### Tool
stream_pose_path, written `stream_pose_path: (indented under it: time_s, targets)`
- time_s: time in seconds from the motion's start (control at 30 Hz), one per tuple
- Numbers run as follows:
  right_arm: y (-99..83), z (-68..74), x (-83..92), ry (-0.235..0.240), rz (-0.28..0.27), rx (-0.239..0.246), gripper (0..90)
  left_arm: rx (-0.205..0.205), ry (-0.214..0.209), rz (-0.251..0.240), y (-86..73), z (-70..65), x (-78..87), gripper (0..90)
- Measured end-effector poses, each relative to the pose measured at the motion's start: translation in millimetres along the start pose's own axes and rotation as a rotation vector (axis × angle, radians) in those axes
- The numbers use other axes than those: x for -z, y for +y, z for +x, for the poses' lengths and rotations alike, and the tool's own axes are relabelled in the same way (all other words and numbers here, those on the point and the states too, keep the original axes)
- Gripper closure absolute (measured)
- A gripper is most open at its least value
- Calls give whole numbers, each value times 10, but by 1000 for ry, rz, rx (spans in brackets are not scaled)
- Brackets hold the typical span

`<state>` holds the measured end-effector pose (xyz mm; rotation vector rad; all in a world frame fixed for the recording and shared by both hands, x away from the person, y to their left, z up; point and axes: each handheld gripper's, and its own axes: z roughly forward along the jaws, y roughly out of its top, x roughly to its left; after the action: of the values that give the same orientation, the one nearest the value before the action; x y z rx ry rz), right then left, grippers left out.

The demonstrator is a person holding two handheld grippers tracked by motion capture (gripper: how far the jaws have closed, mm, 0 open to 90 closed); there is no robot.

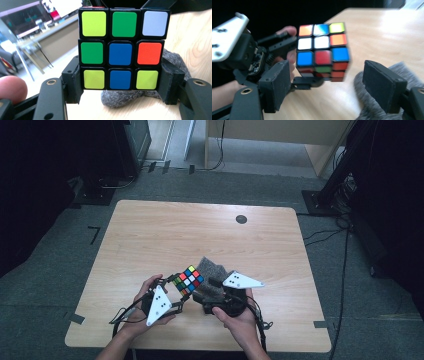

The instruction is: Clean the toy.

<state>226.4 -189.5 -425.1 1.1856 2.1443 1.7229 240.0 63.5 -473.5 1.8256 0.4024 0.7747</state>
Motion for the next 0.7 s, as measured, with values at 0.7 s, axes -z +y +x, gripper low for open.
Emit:
stream_pose_path:
  time_s: [0.7]
  targets:
    - [-316,-450,-237,-311,114,66,255,309,-99,53,-40,413,155,346]
